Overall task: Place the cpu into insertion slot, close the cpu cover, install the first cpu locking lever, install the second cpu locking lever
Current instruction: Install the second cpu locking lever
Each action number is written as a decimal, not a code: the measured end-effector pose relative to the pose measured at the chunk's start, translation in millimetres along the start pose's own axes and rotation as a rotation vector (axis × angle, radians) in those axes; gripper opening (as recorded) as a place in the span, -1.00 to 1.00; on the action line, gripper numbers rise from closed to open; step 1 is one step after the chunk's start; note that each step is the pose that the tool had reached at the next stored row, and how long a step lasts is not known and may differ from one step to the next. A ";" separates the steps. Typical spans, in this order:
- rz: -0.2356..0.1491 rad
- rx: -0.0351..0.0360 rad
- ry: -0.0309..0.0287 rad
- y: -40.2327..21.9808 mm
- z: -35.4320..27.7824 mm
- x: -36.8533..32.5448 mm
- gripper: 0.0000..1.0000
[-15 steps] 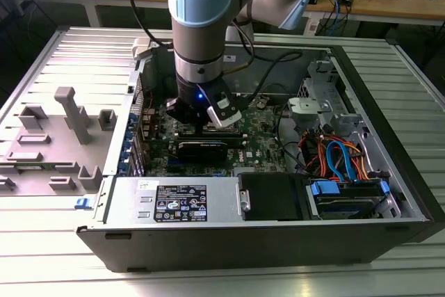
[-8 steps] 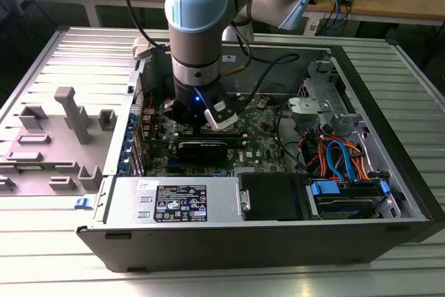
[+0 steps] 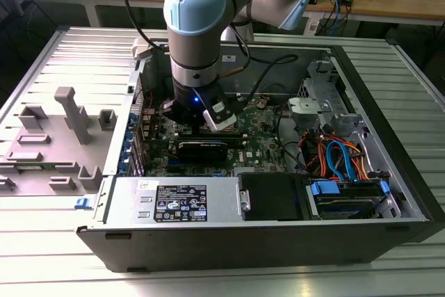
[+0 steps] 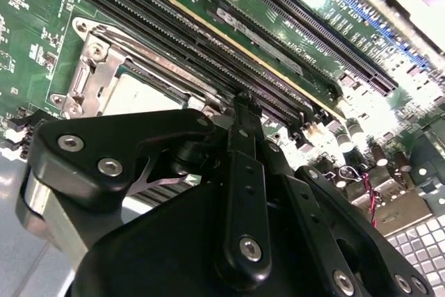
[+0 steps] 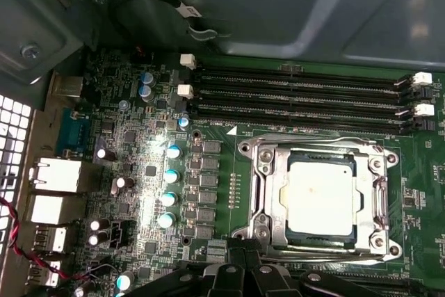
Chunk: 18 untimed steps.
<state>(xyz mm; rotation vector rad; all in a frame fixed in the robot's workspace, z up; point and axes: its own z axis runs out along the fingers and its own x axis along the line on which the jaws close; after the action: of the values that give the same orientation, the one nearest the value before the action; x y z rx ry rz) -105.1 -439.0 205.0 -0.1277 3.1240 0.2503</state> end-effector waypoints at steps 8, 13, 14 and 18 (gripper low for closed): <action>0.000 -0.0080 -0.0006 0.3 3.1 1.3 -0.79; 0.000 -0.0084 -0.0007 2.0 3.8 2.2 -0.79; 0.000 -0.0083 -0.0006 2.1 3.6 2.2 -0.79; 0.000 -0.0089 -0.0007 2.3 2.9 2.7 -0.79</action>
<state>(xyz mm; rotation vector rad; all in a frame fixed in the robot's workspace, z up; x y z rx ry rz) -107.9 -436.5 202.4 -0.1276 3.1225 0.2642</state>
